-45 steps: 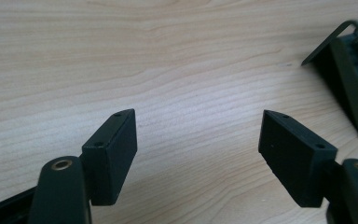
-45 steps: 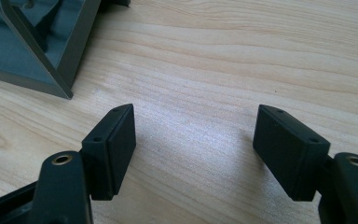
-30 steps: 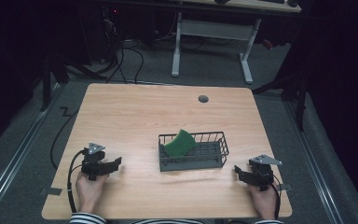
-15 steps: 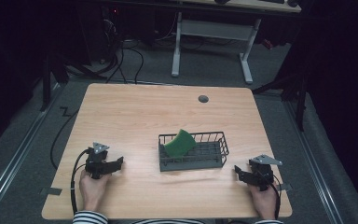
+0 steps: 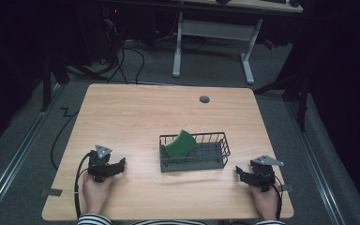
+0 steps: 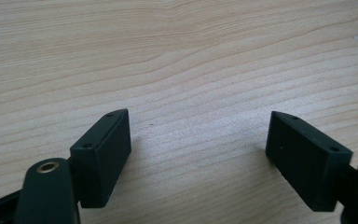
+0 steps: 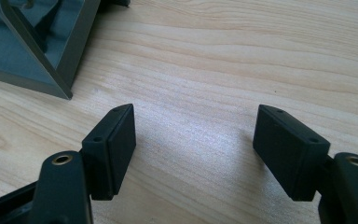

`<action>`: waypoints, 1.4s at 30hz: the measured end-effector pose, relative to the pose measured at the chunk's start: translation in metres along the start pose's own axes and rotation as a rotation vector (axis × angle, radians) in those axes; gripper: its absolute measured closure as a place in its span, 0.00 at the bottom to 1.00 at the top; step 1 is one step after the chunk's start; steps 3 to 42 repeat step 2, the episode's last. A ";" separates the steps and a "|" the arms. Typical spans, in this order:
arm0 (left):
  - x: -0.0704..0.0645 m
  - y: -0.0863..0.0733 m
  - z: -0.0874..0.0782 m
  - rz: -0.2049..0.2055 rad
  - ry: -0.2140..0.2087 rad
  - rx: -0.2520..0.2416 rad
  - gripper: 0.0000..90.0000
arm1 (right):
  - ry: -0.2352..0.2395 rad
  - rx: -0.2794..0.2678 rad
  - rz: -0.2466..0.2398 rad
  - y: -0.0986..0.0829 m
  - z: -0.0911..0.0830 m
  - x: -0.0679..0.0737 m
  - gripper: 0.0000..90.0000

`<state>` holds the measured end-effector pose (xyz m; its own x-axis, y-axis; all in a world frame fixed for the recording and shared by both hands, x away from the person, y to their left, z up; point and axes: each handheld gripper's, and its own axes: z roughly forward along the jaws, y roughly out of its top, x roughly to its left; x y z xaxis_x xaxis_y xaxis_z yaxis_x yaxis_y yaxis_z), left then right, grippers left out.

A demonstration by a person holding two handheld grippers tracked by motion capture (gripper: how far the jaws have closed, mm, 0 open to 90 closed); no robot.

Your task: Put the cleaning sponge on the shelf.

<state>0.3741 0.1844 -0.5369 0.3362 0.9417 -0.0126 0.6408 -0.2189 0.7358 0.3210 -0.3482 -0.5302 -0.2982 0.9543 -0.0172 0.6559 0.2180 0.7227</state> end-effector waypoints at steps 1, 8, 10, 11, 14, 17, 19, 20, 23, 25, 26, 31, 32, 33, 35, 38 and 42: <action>0.000 0.000 0.000 0.000 0.000 0.000 0.25 | 0.000 0.000 0.000 0.000 0.000 0.000 0.33; 0.000 0.000 0.000 0.000 0.000 0.000 0.25 | 0.000 0.000 0.000 0.000 0.000 0.000 0.33; 0.000 0.000 0.000 0.000 0.000 0.000 0.25 | 0.000 0.000 0.000 0.000 0.000 0.000 0.33; 0.000 0.000 0.000 0.000 0.000 0.000 0.25 | 0.000 0.000 0.000 0.000 0.000 0.000 0.33; 0.000 0.000 0.000 0.000 0.000 0.000 0.25 | 0.000 0.000 0.000 0.000 0.000 0.000 0.33; 0.000 0.000 0.000 0.000 0.000 0.000 0.25 | 0.000 0.000 0.000 0.000 0.000 0.000 0.33; 0.000 0.000 0.000 0.000 0.000 0.000 0.25 | 0.000 0.000 0.000 0.000 0.000 0.000 0.33; 0.000 0.000 0.000 0.000 0.000 0.000 0.25 | 0.000 0.000 0.000 0.000 0.000 0.000 0.33; 0.000 0.000 0.000 0.000 0.000 0.000 0.25 | 0.000 0.000 0.000 0.000 0.000 0.000 0.33; 0.000 0.000 0.000 0.000 0.000 0.000 0.25 | 0.000 0.000 0.000 0.000 0.000 0.000 0.33; 0.000 0.000 0.000 0.000 0.000 0.000 0.25 | 0.000 0.000 0.000 0.000 0.000 0.000 0.33; 0.000 0.000 0.000 0.000 0.000 0.000 0.25 | 0.000 0.000 0.000 0.000 0.000 0.000 0.33; 0.000 0.000 0.000 0.000 0.000 0.000 0.25 | 0.000 0.000 0.000 0.000 0.000 0.000 0.33; 0.000 0.000 0.000 0.000 0.000 0.000 0.25 | 0.000 0.000 0.000 0.000 0.000 0.000 0.33; 0.000 0.000 0.000 0.000 0.000 0.000 0.25 | 0.000 0.000 0.000 0.000 0.000 0.000 0.33; 0.000 0.000 0.000 0.000 0.000 0.000 0.25 | 0.000 0.000 0.000 0.000 0.000 0.000 0.33; 0.000 0.000 0.000 0.000 0.000 0.000 0.25 | 0.000 0.000 0.000 0.000 0.000 0.000 0.33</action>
